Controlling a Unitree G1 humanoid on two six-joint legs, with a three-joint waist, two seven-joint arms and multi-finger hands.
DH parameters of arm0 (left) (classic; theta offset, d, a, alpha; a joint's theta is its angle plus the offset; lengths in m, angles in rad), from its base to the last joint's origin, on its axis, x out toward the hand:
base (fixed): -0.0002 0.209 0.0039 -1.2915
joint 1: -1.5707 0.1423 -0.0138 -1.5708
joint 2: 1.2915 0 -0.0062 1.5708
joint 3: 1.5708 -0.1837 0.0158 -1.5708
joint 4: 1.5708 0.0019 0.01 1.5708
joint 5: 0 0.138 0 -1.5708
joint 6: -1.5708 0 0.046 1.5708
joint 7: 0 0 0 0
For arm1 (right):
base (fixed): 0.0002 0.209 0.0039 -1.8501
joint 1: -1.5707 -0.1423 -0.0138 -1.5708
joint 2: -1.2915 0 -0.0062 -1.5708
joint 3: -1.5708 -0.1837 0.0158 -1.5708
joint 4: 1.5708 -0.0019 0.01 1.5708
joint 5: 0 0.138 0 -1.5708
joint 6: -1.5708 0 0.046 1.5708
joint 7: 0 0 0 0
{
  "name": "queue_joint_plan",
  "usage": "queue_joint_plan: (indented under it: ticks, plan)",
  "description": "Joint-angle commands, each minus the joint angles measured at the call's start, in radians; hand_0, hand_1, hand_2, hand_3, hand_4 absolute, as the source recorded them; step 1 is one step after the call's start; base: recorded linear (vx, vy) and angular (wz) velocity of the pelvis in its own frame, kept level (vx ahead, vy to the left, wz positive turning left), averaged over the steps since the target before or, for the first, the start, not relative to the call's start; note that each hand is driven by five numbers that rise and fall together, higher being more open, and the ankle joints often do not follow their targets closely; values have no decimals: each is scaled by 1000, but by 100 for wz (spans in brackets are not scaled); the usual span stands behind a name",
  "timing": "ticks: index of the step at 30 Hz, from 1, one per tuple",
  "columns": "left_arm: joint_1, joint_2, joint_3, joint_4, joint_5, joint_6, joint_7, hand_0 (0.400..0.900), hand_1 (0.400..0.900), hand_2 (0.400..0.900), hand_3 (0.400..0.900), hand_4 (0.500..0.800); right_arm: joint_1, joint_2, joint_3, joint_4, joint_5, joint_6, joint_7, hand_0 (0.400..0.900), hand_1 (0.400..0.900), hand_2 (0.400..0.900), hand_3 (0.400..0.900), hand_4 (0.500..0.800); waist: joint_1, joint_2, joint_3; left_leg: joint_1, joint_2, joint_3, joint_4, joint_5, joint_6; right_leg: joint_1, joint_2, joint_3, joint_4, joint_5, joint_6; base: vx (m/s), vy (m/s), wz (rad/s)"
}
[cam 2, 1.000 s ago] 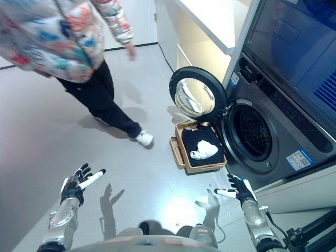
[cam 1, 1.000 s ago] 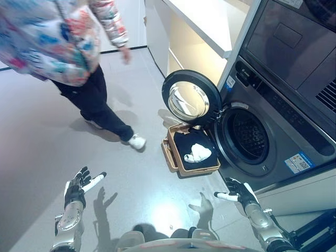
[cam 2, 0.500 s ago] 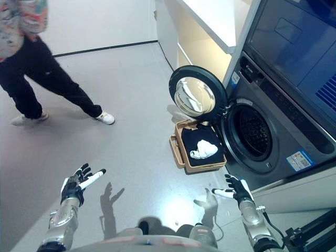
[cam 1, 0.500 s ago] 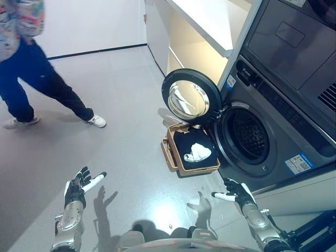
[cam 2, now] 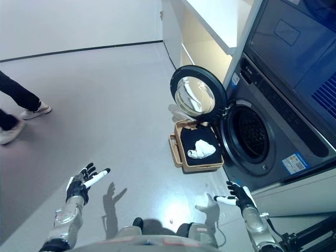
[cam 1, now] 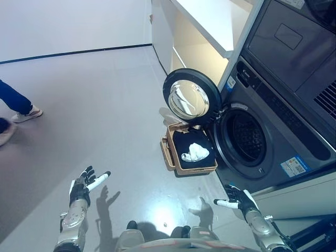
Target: Put the clothes in the basket into the washing machine.
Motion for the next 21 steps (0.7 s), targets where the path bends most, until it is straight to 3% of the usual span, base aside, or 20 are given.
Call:
queue_joint_plan:
  ticks: [1,3,5,9,14,17,18,21]
  plan:
    - [-51,45,-25,-60,-22,-37,4,900,900,900,900,800,-9,-93,-47,-62,55,-60,-30,900,900,900,900,800,9,-11,-19,-66,86,-67,119,108,14,-59,16,-25,20,83,-33,-1,-36,28]
    - [-64,43,-30,-58,-36,-44,19,900,900,900,900,800,-40,-108,-43,-74,55,-65,-47,900,900,900,900,800,25,-9,-1,-164,103,-116,21,187,20,-68,16,-15,45,68,-32,49,32,-3]
    - [-65,42,-28,-50,-43,-48,27,900,900,900,900,800,-59,-103,-30,-79,56,-68,-55,900,900,900,900,800,36,-5,10,-205,111,-127,-42,225,19,-68,25,9,75,53,-34,172,40,-36]
    - [-65,30,-22,-15,-63,-57,44,900,900,900,900,800,-98,-98,-3,-61,49,-70,-73,900,900,900,900,800,60,24,35,-240,155,-100,-154,258,9,-40,43,61,107,8,-22,195,60,-46]
    - [-67,23,-22,-4,-79,-73,73,900,900,900,900,800,-147,-100,19,-44,52,-70,-88,900,900,900,900,800,77,62,32,-242,182,-57,-185,278,-14,-1,27,120,114,-42,2,220,193,-57]
    - [-78,29,-24,-8,-98,-83,96,900,900,900,900,800,-183,-87,33,-38,60,-66,-94,900,900,900,900,800,87,76,27,-262,165,-44,-98,272,-27,33,-18,153,106,-59,26,256,309,-50]
    - [-82,38,-25,-22,-113,-92,104,900,900,900,900,800,-200,-81,37,-42,61,-64,-95,900,900,900,900,800,92,82,20,-266,152,-39,-84,250,-22,50,-51,160,92,-64,49,142,286,-42]
    - [-107,59,-33,-34,-122,-89,120,900,900,900,900,800,-220,-63,51,-38,47,-55,-105,900,900,900,900,800,117,67,23,-301,90,3,4,215,-16,71,-150,155,83,12,98,246,354,-35]
